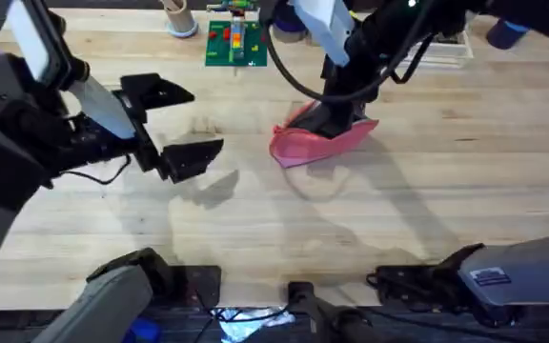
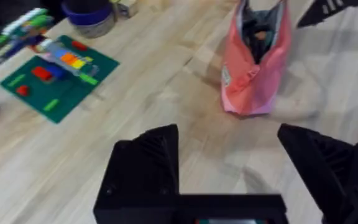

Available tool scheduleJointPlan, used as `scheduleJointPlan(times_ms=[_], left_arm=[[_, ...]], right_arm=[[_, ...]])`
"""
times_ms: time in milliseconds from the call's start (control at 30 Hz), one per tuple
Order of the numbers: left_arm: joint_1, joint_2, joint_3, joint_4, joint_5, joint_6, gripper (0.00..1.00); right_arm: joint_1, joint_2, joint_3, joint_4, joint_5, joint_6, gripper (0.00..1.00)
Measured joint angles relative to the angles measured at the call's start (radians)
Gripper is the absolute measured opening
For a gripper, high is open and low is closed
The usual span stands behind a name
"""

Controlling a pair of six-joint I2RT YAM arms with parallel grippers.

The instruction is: Unzip the bag, pick up the pens from the table one at a time and place them inside, then zip the bag closed.

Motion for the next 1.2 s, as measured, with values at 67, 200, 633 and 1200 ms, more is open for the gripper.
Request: scheduleJointPlan(times_ms=[67, 200, 633, 1200], left_arm=[[0.0, 0.038, -0.01, 0.0, 0.026, 0.029, 0.995], [0.0, 0.132, -0.013, 0.005, 0.055, 0.076, 0.995], [0.0, 0.396, -0.013, 0.008, 0.156, 0.144, 0.995], [0.0, 0.41, -0.013, 0.009, 0.166, 0.148, 0.995]], right_arm=[[0.0, 0.0, 0.0, 0.012, 0.0, 0.022, 0.996], [0.0, 0.0, 0.0, 0.035, 0.0, 0.066, 0.996], [0.039, 0.0, 0.047, 0.082, -0.004, 0.364, 0.996], [0.137, 0.0, 0.062, 0.059, -0.014, 0.469, 0.996]])
